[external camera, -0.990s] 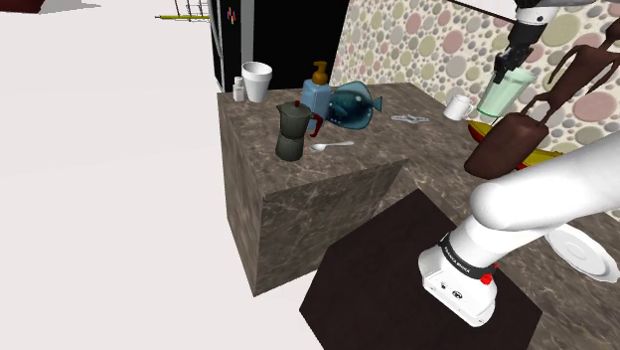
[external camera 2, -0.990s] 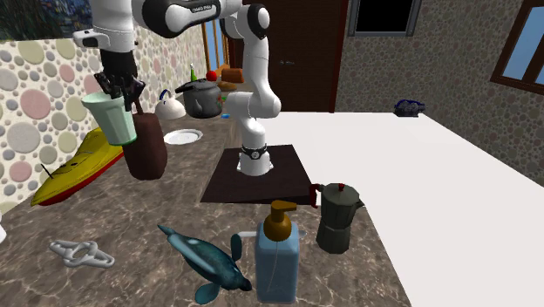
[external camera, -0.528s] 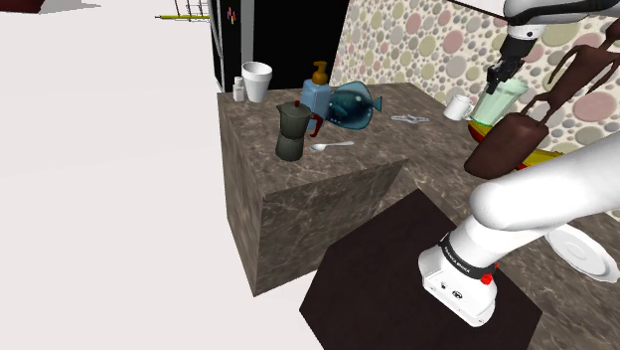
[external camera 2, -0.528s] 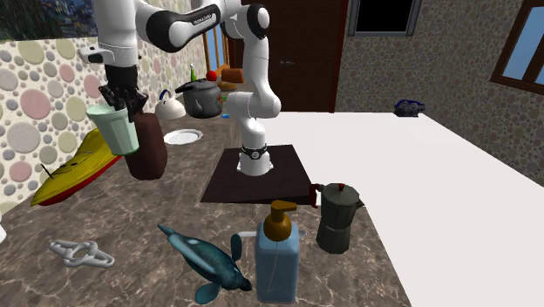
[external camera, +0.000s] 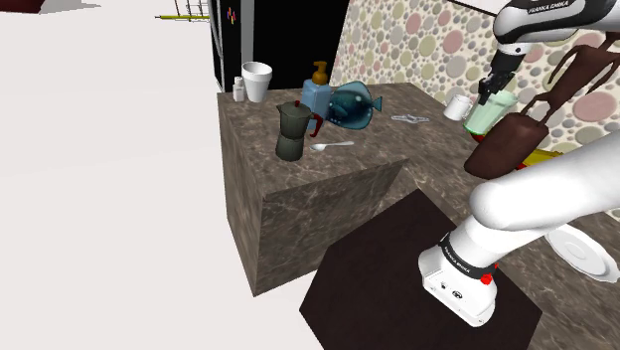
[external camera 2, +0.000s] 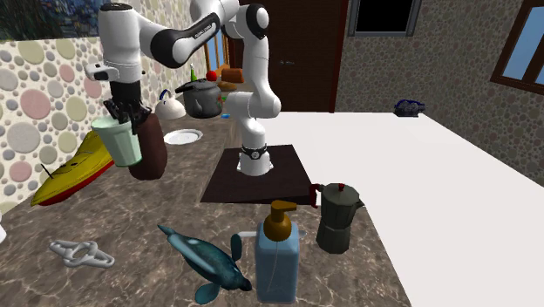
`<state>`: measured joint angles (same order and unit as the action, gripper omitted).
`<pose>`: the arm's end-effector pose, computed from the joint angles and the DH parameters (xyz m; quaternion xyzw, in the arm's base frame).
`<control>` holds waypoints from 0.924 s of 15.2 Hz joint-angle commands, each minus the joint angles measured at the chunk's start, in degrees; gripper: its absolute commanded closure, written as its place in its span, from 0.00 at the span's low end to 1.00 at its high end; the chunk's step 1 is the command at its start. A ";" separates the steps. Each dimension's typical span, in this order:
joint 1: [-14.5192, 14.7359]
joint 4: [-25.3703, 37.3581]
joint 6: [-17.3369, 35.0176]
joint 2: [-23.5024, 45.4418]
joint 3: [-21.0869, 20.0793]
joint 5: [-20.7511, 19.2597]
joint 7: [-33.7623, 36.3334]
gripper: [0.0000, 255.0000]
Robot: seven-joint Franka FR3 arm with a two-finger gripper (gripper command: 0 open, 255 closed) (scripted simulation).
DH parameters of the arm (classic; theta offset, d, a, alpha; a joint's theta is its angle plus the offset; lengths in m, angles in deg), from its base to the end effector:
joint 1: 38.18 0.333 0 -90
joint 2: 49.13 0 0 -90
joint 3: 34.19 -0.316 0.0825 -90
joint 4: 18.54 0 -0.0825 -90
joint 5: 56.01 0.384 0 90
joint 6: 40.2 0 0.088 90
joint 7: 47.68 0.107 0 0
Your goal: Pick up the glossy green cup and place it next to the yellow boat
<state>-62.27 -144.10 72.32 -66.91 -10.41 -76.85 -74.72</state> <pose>0.2921 -0.3778 0.5091 0.9876 -0.1090 -0.0391 0.1058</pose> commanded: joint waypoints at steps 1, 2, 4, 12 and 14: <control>-0.08 -1.34 1.70 0.31 0.22 -0.18 0.30 1.00; -0.11 -1.96 2.48 0.48 0.33 -0.26 0.44 1.00; -0.19 -3.15 4.03 0.86 0.53 -0.41 0.72 1.00; -0.50 -7.49 10.38 2.99 1.36 -0.94 1.75 1.00; -0.57 -8.47 12.00 3.68 1.58 -1.05 2.00 1.00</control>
<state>-62.74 -152.16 83.68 -63.74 -9.09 -77.88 -72.78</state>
